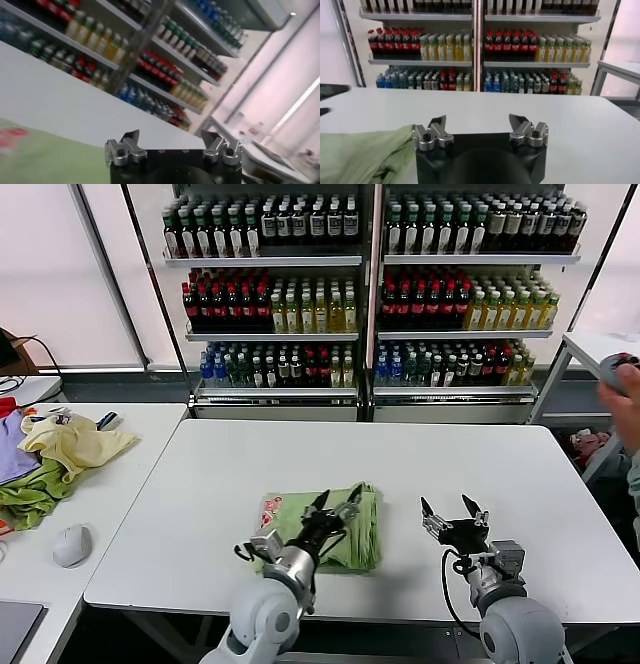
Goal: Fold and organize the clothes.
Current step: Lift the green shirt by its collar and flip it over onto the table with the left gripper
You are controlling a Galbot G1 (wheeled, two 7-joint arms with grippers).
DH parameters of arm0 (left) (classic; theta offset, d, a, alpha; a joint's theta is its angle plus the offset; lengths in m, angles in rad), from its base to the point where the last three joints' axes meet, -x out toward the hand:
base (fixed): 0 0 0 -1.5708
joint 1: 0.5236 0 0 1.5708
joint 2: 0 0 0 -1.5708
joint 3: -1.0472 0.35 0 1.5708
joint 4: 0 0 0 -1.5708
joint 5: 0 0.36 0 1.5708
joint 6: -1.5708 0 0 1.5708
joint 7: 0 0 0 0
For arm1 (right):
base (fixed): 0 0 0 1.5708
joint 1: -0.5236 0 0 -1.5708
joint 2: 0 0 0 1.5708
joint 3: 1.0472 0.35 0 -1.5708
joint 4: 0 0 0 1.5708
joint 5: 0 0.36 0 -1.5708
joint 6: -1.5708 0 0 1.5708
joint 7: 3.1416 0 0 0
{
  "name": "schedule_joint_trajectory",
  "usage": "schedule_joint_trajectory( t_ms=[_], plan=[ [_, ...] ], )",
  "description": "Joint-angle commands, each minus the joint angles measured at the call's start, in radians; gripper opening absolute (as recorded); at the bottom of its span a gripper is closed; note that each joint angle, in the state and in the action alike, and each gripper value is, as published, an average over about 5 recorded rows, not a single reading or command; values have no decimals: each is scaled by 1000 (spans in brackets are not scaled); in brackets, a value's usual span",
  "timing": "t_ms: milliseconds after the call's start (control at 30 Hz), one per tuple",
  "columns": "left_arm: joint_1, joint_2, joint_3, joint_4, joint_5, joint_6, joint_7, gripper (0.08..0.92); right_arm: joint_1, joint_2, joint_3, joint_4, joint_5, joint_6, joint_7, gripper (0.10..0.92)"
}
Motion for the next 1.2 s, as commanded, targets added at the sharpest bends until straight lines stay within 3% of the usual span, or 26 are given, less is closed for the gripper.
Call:
schedule_joint_trajectory(
  t_ms=[33, 333, 900, 1200],
  plan=[
    [76, 100, -224, 13, 313, -51, -83, 818, 8, 5, -13, -4, -4, 1, 0, 823],
    [126, 110, -175, 54, 475, 56, -101, 823, 15, 9, -19, -6, -9, -3, 2, 823],
    [93, 81, -79, 87, 437, 207, -75, 816, 17, 7, -7, -4, -6, -4, 2, 823],
    [91, 84, -102, 85, 309, 227, -66, 594, 16, 7, -3, 0, -5, -5, 2, 823]
  ],
)
